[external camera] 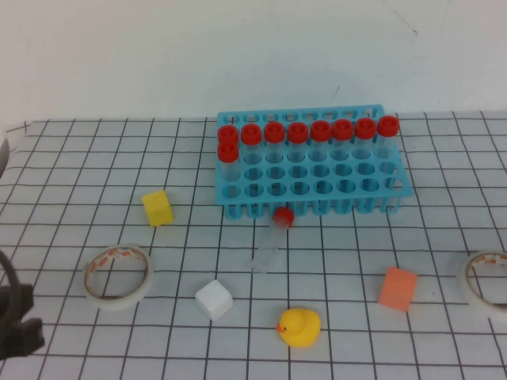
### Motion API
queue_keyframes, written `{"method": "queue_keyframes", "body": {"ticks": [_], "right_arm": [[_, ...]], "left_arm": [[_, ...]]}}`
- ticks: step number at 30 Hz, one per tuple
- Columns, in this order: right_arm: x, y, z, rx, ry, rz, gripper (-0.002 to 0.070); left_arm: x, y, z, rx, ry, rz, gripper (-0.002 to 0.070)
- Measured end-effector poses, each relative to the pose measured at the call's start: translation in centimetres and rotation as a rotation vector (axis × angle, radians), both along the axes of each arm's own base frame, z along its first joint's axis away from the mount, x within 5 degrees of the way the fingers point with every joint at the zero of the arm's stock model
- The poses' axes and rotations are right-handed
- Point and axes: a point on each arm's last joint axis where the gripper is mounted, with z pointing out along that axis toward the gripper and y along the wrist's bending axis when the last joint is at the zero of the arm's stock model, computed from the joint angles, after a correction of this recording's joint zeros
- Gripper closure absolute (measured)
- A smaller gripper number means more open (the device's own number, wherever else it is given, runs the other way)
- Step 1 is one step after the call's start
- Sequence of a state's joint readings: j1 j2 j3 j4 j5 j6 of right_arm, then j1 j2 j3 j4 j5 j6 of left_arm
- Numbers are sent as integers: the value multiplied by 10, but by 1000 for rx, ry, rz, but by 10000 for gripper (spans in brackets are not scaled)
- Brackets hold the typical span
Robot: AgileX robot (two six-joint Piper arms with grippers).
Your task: Place the test tubes
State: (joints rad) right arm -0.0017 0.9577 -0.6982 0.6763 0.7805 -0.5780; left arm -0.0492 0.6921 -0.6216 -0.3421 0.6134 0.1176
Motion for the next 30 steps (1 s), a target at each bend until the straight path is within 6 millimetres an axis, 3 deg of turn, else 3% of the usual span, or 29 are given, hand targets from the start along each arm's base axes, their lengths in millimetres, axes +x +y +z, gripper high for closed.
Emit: {"method": "queue_keyframes", "body": {"ticks": [4,7,10,11,14,17,21,26,28,30], "right_arm": [[45,17,-6,-17,76,102,676],[77,47,-11,-18,103,181,675],[98,89,-12,-9,120,272,675],[109,118,-14,-23,140,322,675],[118,152,-21,-106,171,378,675],[122,173,-30,-248,217,417,675],[125,184,-37,-368,274,446,675],[129,180,-38,-428,271,426,659],[133,177,-38,-408,283,364,609],[136,176,-36,-374,287,317,497]], "left_arm": [[3,-1,-5,19,45,-24,677],[4,-1,-6,41,46,-41,677],[3,-1,-6,58,47,-57,677],[3,-1,-7,64,50,-62,678],[3,-1,-7,65,51,-64,677],[3,-1,-7,65,53,-65,677],[3,-1,-7,67,53,-66,677],[3,-1,-7,67,54,-67,677],[3,-1,-7,67,54,-67,677],[3,-1,-7,67,54,-67,677]]}}
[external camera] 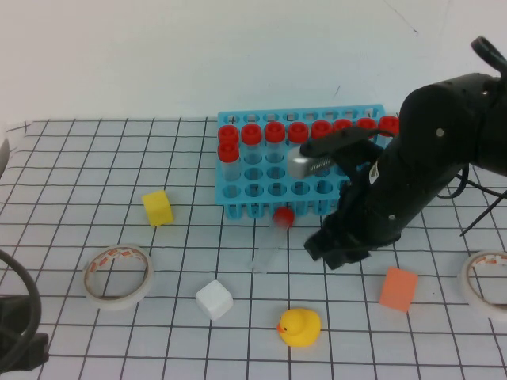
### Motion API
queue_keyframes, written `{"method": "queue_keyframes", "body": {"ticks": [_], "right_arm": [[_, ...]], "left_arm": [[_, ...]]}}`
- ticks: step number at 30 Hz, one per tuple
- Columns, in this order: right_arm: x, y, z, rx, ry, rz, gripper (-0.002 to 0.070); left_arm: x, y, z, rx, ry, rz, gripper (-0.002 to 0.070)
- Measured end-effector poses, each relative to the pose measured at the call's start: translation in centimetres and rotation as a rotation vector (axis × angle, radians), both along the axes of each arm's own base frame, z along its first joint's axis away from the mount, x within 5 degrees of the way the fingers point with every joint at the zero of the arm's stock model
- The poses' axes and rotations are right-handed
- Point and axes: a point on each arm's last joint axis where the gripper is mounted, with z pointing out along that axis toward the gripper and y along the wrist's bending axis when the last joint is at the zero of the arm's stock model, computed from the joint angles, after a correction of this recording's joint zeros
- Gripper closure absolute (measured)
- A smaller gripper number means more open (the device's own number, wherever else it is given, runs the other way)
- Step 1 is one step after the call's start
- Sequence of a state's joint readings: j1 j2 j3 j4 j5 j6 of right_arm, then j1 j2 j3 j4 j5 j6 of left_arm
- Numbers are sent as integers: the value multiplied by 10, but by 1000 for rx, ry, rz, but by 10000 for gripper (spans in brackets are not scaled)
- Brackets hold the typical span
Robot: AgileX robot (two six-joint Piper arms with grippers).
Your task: Place the test tubes
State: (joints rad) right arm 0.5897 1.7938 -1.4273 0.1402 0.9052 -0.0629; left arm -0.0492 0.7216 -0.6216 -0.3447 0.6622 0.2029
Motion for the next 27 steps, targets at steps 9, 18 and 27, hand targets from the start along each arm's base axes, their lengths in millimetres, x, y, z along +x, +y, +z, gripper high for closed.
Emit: {"method": "queue_keyframes", "body": {"ticks": [9,18,27], "right_arm": [[16,28,-3,335,40,-227,158],[46,41,-35,229,132,-336,151],[64,57,-51,163,170,-386,151]], "left_arm": [[0,-1,0,-16,1,0,677],[0,-1,0,-16,0,-1,677],[0,-2,1,-41,2,-1,677]]}}
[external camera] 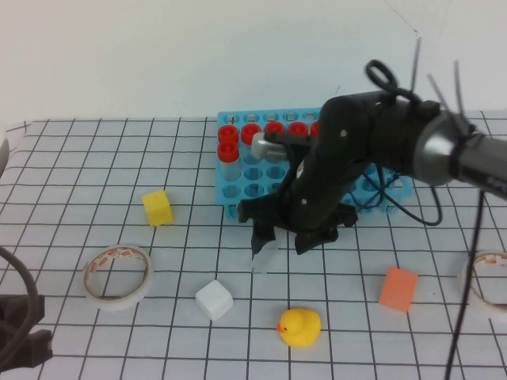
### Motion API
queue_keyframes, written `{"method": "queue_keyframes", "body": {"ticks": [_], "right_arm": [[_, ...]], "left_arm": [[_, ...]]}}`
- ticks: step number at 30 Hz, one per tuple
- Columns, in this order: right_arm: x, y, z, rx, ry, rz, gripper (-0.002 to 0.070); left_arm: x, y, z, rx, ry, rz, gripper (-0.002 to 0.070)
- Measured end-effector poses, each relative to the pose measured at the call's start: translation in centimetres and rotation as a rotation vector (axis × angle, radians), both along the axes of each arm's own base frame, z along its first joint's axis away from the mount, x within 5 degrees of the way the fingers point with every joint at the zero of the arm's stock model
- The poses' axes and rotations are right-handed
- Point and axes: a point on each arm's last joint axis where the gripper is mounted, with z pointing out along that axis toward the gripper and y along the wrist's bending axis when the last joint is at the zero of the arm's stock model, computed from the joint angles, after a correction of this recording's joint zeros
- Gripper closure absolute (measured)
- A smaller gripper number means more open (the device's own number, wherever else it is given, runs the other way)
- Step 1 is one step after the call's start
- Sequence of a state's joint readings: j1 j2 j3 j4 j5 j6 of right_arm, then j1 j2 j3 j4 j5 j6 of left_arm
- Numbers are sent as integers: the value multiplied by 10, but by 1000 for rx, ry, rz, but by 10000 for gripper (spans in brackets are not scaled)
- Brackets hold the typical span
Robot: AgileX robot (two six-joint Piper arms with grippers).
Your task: Place the test tubes
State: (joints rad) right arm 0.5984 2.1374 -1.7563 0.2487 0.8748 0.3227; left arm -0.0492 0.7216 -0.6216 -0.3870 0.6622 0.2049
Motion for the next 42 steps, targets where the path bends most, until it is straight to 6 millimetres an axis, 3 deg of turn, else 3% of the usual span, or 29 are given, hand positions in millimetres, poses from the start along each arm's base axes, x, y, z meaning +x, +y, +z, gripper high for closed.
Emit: {"method": "queue_keyframes", "body": {"ticks": [9,17,36,42], "right_arm": [[-1,30,-9,-164,-22,96,164],[-4,29,-11,-233,23,155,247],[0,31,-10,-225,-34,162,251],[2,33,-20,-233,-22,161,254]], "left_arm": [[0,-1,0,-10,3,-1,677],[-1,-1,-1,-10,18,-7,677],[-3,-2,-3,-9,47,-19,677],[-3,-2,-3,-6,46,-22,677]]}}
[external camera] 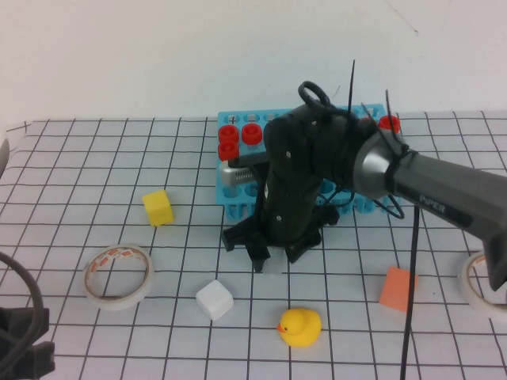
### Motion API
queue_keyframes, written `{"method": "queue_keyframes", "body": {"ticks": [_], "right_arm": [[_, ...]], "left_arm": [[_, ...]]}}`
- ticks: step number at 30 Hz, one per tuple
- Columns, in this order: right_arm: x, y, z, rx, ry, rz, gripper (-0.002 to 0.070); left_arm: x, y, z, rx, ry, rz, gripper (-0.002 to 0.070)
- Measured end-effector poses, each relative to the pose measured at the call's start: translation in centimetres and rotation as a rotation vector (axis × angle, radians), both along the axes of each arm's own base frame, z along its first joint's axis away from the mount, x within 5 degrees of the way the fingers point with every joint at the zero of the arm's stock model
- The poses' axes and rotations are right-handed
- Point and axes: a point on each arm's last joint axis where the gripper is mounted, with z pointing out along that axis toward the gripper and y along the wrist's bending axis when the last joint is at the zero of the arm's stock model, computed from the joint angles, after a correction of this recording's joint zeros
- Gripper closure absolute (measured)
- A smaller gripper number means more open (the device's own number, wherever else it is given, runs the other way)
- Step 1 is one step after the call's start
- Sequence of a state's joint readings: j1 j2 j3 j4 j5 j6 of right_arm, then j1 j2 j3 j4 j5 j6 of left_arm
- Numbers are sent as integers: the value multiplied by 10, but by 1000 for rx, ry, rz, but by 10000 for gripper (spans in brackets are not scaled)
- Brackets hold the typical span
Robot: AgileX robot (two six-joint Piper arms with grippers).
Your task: Place the test tubes
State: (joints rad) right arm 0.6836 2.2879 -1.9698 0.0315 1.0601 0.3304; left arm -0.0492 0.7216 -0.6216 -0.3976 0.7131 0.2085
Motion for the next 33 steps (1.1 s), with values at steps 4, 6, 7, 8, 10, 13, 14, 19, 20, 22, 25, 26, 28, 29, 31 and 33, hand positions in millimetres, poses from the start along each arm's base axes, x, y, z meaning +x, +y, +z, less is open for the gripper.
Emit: {"method": "queue_keyframes", "body": {"ticks": [4,6,7,8,10,13,14,19,20,22,25,26,28,29,31,33], "right_arm": [[-1,-1,-5,-17,17,6,283],[-1,-1,-5,-20,18,13,338],[-1,-1,-5,-26,18,17,379],[-1,-1,-5,-30,18,22,415],[-1,-2,-5,-33,21,27,439],[-1,-2,-5,-35,23,27,440],[-1,-2,-4,-35,23,27,440],[-3,-3,0,-46,43,55,440],[-4,-3,4,-49,44,71,440],[-6,-4,17,-53,36,123,440],[-8,-5,43,-31,-9,191,440],[-9,-5,51,-20,-23,209,440],[-12,-5,69,6,-60,255,440],[-14,-7,78,16,-74,273,440],[-19,-9,94,39,-101,303,440],[-24,-12,110,52,-133,323,440]], "left_arm": [[0,0,0,0,0,0,677],[0,0,0,0,0,0,677],[0,0,0,0,1,-1,677],[0,0,0,0,1,-1,677],[0,0,0,0,1,-1,677],[0,0,0,1,1,-2,678],[0,0,0,1,1,-2,678],[0,0,0,3,0,-3,678],[0,0,0,3,0,-3,678],[0,0,0,3,0,-3,678],[0,0,0,1,0,-3,678],[0,0,0,-3,1,-3,678],[0,-1,0,-13,-1,-2,678],[0,-1,1,-19,-3,-1,678],[1,-2,1,-33,-8,2,678],[1,-2,3,-42,-21,8,678]]}}
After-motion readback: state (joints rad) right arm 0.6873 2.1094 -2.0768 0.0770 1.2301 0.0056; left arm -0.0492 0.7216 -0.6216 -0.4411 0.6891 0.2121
